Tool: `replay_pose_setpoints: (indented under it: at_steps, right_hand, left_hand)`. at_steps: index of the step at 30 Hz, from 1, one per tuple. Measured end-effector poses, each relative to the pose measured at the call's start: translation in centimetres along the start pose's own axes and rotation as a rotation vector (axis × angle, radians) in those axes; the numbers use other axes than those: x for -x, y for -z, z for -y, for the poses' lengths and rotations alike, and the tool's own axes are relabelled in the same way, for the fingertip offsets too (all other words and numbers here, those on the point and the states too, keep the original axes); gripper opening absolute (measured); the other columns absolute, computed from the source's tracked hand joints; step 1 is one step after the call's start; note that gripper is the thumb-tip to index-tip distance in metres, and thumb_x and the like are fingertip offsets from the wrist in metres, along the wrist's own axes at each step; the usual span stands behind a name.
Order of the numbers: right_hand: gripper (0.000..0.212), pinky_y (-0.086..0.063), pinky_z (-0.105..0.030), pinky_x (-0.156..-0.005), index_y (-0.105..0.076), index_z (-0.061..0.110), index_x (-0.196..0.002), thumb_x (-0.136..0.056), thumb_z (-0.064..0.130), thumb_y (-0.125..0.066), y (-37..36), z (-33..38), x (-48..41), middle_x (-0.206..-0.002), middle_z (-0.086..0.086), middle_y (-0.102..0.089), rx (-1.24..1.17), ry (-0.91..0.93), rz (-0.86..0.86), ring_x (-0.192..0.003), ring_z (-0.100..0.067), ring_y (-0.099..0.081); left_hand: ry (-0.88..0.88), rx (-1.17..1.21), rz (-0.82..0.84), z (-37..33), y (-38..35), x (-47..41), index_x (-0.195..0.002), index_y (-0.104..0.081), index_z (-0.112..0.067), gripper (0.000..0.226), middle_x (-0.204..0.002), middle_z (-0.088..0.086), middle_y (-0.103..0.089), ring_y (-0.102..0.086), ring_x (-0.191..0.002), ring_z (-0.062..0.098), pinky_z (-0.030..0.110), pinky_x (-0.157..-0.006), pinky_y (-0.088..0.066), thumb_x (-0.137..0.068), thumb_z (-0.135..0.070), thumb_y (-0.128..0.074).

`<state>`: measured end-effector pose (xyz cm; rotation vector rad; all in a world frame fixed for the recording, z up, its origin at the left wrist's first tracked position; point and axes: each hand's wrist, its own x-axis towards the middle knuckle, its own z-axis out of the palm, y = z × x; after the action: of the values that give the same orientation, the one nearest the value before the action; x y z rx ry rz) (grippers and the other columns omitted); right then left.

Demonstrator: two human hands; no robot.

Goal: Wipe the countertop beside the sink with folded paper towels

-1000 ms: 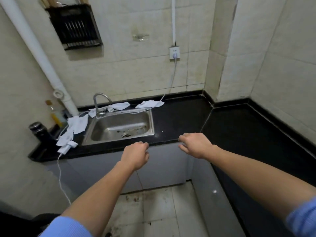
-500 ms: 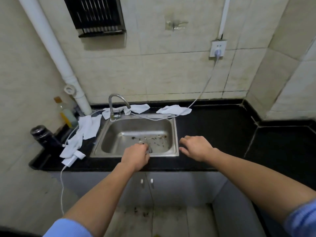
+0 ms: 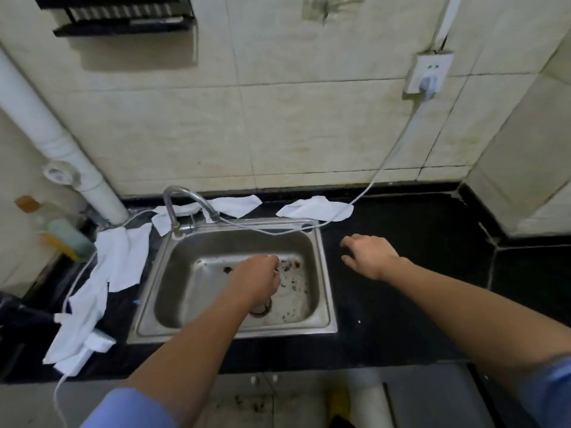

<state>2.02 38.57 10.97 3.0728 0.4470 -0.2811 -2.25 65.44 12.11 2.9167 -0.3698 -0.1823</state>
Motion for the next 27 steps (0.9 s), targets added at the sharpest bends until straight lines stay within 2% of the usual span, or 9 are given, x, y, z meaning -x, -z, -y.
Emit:
replay_pose_setpoints:
  at_steps: [5, 7, 12, 16, 20, 24, 27]
  right_hand:
    - [0.039, -0.049, -0.04, -0.083, -0.049, 0.018, -0.126, -0.092, 0.038, -0.048, -1.4, -1.6, -10.1, -0.119, -0.009, -0.057, -0.078, 0.018, 0.054, -0.105, -0.032, -0.058]
    - [0.041, -0.049, -0.043, -0.086, -0.046, 0.017, -0.129, -0.092, 0.034, -0.05, -2.2, -2.4, -14.7, -0.12, -0.011, -0.056, -0.129, 0.023, 0.07, -0.105, -0.033, -0.057]
    - [0.059, -0.046, -0.044, -0.092, -0.032, 0.017, -0.142, -0.089, 0.028, -0.057, -4.8, -4.9, -24.8, -0.135, -0.018, -0.042, -0.19, -0.039, 0.124, -0.116, -0.036, -0.048]
    - [0.068, -0.044, -0.044, -0.087, -0.023, 0.023, -0.144, -0.087, 0.026, -0.06, -7.6, -6.1, -29.1, -0.134, -0.02, -0.036, -0.251, -0.12, 0.185, -0.112, -0.041, -0.048]
    - [0.077, -0.044, -0.047, -0.093, -0.018, 0.027, -0.148, -0.086, 0.026, -0.063, -10.1, -6.8, -31.3, -0.135, -0.021, -0.034, -0.302, -0.18, 0.28, -0.116, -0.043, -0.048]
    - [0.06, -0.046, -0.04, -0.095, -0.041, 0.015, -0.14, -0.085, 0.012, -0.063, -11.4, -6.4, -32.2, -0.132, -0.021, -0.049, -0.361, -0.152, 0.315, -0.116, -0.037, -0.052]
    - [0.035, -0.044, -0.031, -0.077, -0.055, 0.008, -0.122, -0.088, 0.011, -0.055, -11.1, -6.4, -31.9, -0.119, -0.02, -0.058, -0.447, -0.132, 0.217, -0.105, -0.035, -0.057]
  left_hand:
    - [0.08, 0.006, 0.041, 2.1, -1.8, -5.3, -0.106, -0.058, -0.016, 0.024, -0.108, 0.005, -0.063, -0.058, -0.099, 0.026, 0.038, -0.079, -0.05, -0.09, -0.03, -0.048]
    - [0.134, 0.009, 0.067, 2.9, -2.1, -7.4, -0.11, -0.059, -0.019, 0.026, -0.11, 0.003, -0.063, -0.058, -0.101, 0.025, 0.036, -0.08, -0.049, -0.091, -0.032, -0.048]
    - [0.235, 0.022, 0.111, 4.3, -3.5, -12.0, -0.113, -0.059, -0.019, 0.027, -0.111, 0.004, -0.064, -0.061, -0.1, 0.025, 0.035, -0.08, -0.05, -0.092, -0.032, -0.048]
    - [0.291, 0.075, 0.164, 4.4, -5.2, -13.9, -0.118, -0.057, -0.021, 0.028, -0.114, 0.003, -0.063, -0.06, -0.099, 0.024, 0.035, -0.083, -0.051, -0.094, -0.032, -0.048]
    - [0.313, 0.128, 0.154, 4.6, -6.8, -14.8, -0.114, -0.058, -0.02, 0.024, -0.107, 0.001, -0.062, -0.059, -0.092, 0.018, 0.029, -0.079, -0.049, -0.095, -0.031, -0.048]
    - [0.326, 0.118, 0.166, 4.5, -7.8, -15.0, -0.109, -0.058, -0.019, 0.021, -0.1, 0.001, -0.062, -0.053, -0.082, 0.015, 0.026, -0.074, -0.044, -0.095, -0.031, -0.047]
    - [0.309, 0.1, 0.183, 4.2, -7.8, -15.1, -0.111, -0.058, -0.018, 0.023, -0.101, 0.002, -0.062, -0.055, -0.084, 0.016, 0.025, -0.071, -0.041, -0.095, -0.031, -0.047]
